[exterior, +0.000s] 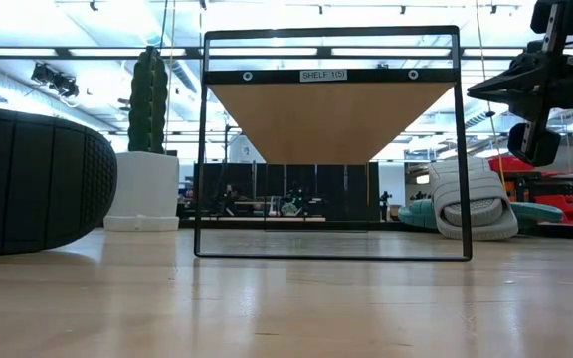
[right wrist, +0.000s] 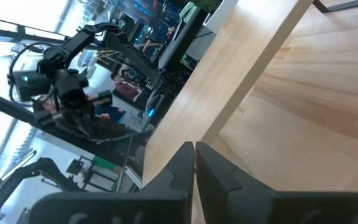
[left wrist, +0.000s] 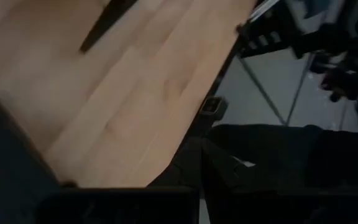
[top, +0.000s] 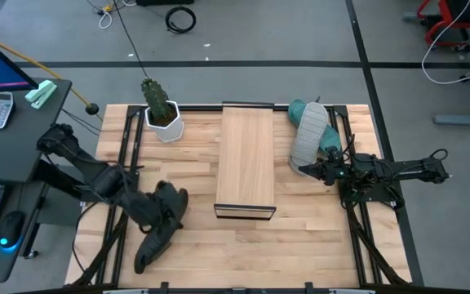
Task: Pick and place slides into the shelf
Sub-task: Put the black slides on the shelf
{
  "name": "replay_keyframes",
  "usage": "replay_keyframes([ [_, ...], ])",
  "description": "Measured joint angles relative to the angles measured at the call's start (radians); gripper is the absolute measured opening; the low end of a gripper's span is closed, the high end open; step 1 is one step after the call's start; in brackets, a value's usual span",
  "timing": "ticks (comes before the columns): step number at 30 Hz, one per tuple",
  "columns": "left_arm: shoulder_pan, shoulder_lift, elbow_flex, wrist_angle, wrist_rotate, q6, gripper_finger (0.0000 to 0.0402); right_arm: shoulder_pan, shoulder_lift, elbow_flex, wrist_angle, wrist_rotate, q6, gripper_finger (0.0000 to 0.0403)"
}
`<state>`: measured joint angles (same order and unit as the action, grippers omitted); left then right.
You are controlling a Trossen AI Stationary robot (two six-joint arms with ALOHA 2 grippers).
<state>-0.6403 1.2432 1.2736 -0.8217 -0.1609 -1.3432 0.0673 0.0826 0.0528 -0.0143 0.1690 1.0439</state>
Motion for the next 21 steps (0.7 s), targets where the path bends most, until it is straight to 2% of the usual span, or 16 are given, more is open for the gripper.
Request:
replay_keyframes([
  [12, -0.121, 0.095, 0.0, -0.042, 0.0, -0.313, 0.001, 0.0, 0.0, 0.0, -0.008, -0.018, -0.019, 0.0023],
  [21, -0.15, 0.101, 0.0, -0.243, 0.0, -0.519, 0.001, 0.0, 0.0, 0.0, -0.043, -0.035, -0.026, 0.0023],
])
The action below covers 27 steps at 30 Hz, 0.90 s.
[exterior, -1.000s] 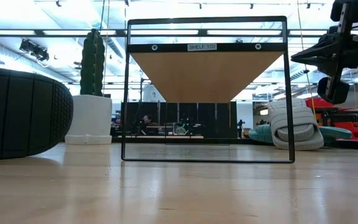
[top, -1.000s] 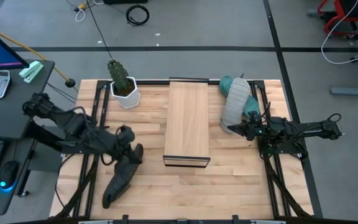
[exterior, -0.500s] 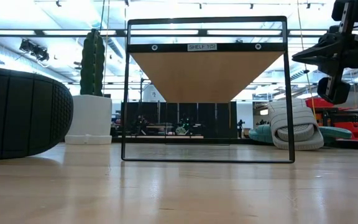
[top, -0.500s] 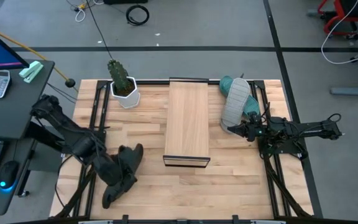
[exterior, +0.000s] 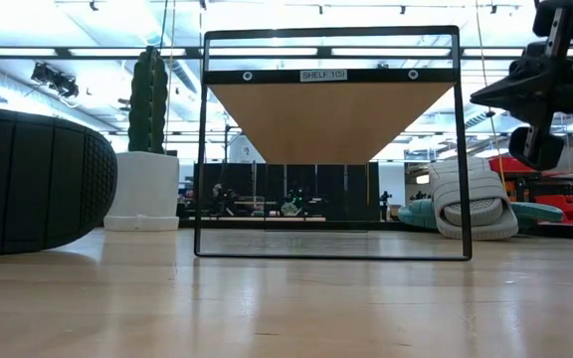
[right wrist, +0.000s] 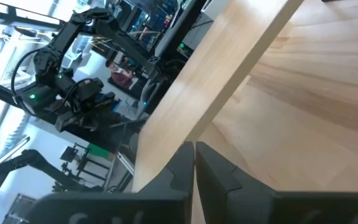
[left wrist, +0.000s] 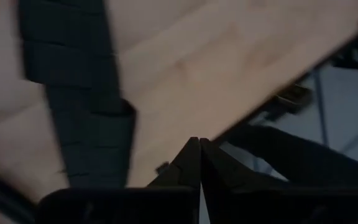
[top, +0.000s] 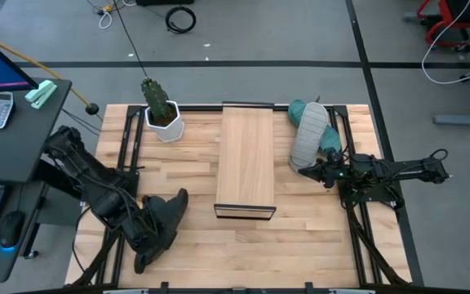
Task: Pick and place slides into the shelf
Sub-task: Put the black slides on the shelf
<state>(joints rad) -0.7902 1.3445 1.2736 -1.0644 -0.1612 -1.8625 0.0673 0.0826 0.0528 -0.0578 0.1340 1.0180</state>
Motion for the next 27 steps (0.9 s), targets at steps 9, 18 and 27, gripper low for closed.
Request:
replay_keyframes([
  [9, 0.008, 0.0, 0.0, -0.193, 0.104, -0.051, 0.001, 0.0, 0.0, 0.0, -0.005, -0.006, 0.0, 0.0023],
  [18, 0.008, 0.0, 0.0, -0.191, 0.165, -0.063, 0.0023, 0.0, 0.0, 0.0, -0.005, -0.006, 0.0, 0.0023],
  [27, 0.008, 0.0, 0.0, -0.19, 0.118, -0.08, 0.0178, 0.0, 0.0, 0.0, -0.005, -0.012, 0.0, 0.0023],
])
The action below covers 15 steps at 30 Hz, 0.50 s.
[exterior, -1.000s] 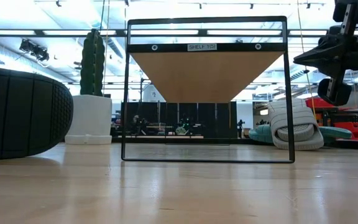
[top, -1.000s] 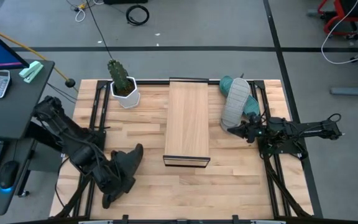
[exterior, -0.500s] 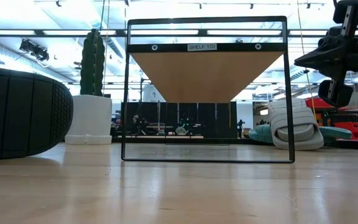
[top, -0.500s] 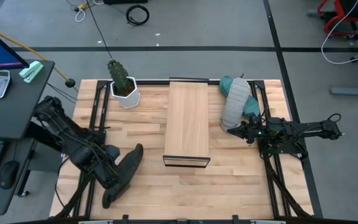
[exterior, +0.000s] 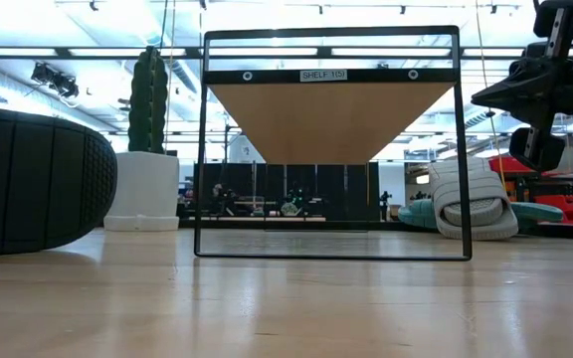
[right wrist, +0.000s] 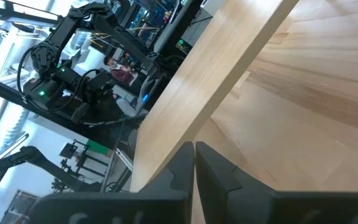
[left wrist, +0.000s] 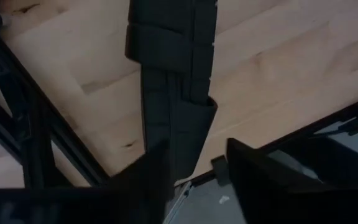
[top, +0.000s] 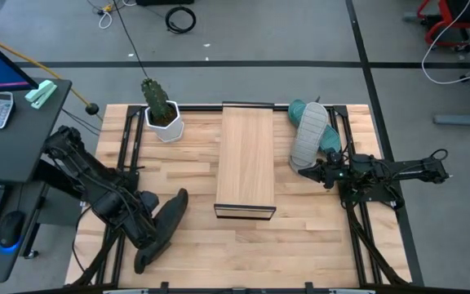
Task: Pick and place slides into the shelf
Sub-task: Put the black slides on the shelf
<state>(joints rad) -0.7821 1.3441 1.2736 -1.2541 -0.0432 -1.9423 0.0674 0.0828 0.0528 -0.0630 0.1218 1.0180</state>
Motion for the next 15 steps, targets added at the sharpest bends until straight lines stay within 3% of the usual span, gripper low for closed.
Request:
replay_keyframes([
  [9, 0.0, 0.007, 0.0, 0.019, -0.064, -0.01, 0.0312, 0.0, 0.0, 0.0, 0.0, -0.004, 0.0, 0.0031],
  [15, 0.002, 0.072, 0.0, 0.025, -0.065, -0.004, 0.0367, 0.0, 0.0, 0.0, 0.0, -0.012, 0.0, 0.0043],
])
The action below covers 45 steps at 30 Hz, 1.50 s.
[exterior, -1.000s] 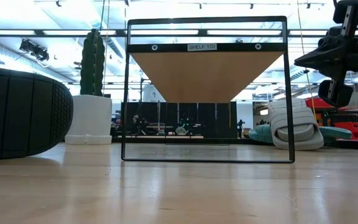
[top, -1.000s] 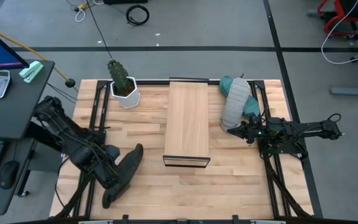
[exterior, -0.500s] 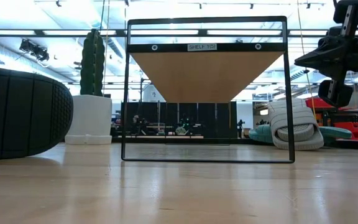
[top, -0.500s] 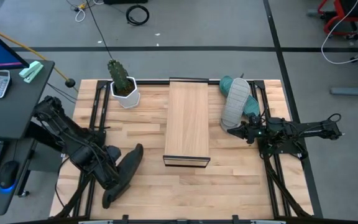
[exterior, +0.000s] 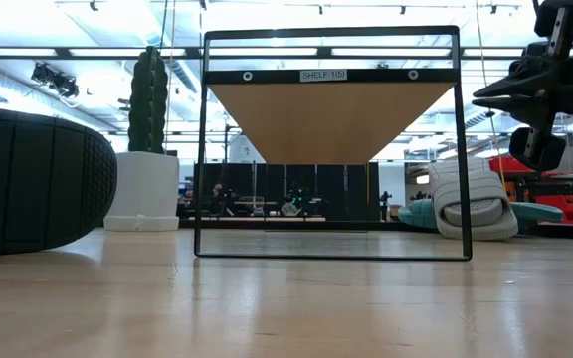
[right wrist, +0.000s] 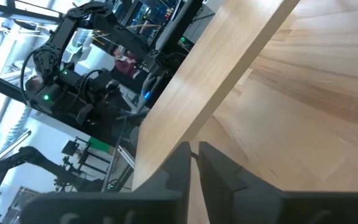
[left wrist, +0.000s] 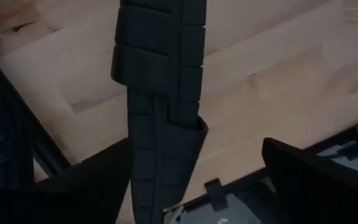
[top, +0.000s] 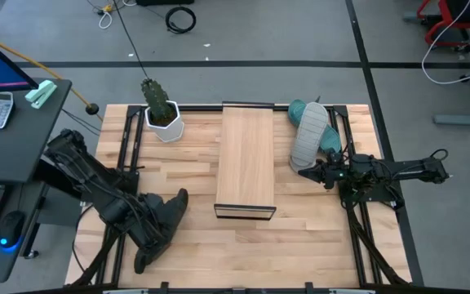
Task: Pick and place slides into the shelf
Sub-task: Put the black slides on the shelf
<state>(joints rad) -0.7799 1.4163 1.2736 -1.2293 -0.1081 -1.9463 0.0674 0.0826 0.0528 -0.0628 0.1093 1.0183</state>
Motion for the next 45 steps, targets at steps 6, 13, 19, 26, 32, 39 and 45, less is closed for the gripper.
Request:
replay_keyframes([
  [6, 0.011, 0.078, 0.0, 0.005, 0.074, 0.021, 0.0395, 0.0, 0.0, 0.0, 0.0, -0.004, 0.0, 0.0054],
  [13, 0.025, 0.124, 0.0, 0.016, 0.125, 0.028, 0.0399, 0.0, 0.0, 0.0, 0.0, -0.011, 0.007, 0.0065],
  [19, 0.032, 0.129, 0.0, -0.001, 0.108, 0.048, 0.04, 0.0, 0.0, 0.0, 0.0, -0.014, 0.007, 0.0074],
  [26, 0.038, 0.129, 0.0, -0.031, 0.084, 0.047, 0.04, 0.0, 0.0, 0.0, 0.0, -0.014, 0.008, 0.0086],
  [32, 0.043, 0.129, -0.005, -0.026, 0.075, 0.032, 0.04, 0.0, 0.0, 0.0, 0.0, -0.015, 0.009, 0.0093],
  [39, 0.066, 0.165, -0.005, -0.006, 0.076, 0.051, 0.04, 0.0, 0.0, 0.0, 0.0, -0.014, 0.009, 0.0097],
  [45, 0.076, 0.206, -0.005, 0.018, 0.124, 0.103, 0.04, 0.0, 0.0, 0.0, 0.0, -0.015, 0.01, 0.0097],
])
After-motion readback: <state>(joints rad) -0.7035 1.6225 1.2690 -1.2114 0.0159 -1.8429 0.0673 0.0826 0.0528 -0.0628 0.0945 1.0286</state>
